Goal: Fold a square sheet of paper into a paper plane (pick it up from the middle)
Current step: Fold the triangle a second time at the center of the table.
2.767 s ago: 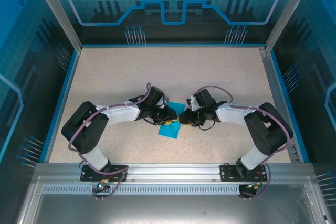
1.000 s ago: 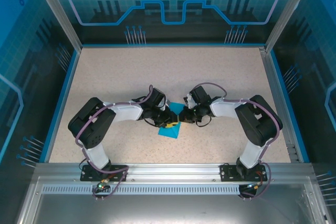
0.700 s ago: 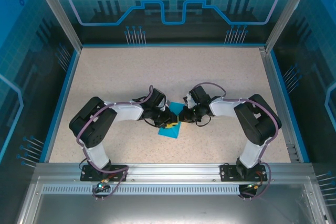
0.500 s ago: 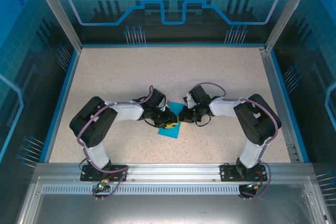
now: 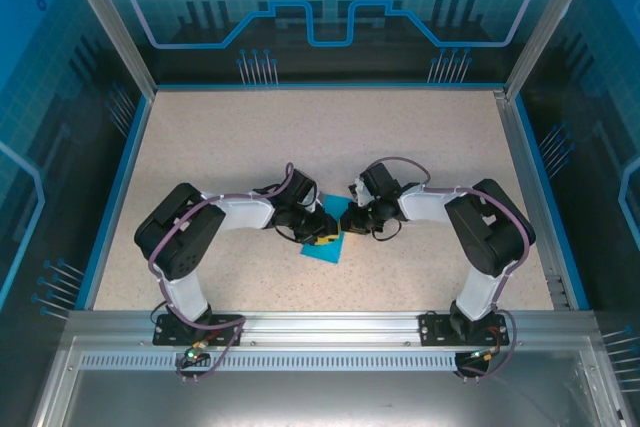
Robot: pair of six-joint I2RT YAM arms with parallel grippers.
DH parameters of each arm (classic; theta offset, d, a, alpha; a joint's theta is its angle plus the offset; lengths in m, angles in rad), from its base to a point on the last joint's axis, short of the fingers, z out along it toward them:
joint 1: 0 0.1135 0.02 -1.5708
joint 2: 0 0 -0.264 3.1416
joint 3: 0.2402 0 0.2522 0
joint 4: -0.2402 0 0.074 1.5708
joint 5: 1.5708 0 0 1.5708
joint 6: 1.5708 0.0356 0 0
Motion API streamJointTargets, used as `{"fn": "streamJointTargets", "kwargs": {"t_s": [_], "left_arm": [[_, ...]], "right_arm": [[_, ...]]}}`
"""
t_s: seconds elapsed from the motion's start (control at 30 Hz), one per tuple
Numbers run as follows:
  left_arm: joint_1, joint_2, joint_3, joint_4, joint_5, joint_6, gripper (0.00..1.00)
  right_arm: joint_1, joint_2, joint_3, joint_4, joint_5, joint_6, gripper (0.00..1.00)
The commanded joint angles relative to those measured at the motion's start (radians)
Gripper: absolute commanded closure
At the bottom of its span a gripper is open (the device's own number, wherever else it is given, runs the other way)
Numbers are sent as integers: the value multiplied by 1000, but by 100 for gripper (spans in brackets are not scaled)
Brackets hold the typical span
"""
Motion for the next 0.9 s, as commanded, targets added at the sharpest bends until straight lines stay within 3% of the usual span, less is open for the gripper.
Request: {"fn": "streamJointTargets", "kwargs": {"t_s": [0.0,0.67,0.87], "left_arm": [[-3,18,27,-4,33,24,75],[-3,42,33,-17,27,30,76],[-3,42,31,-36,7,30,76]], "right_arm": [[-10,-13,13,-33,26,-20,91],[-12,-28,-1,-42,37,-20,91],[-12,-39,5,-49,39,-20,85]]}}
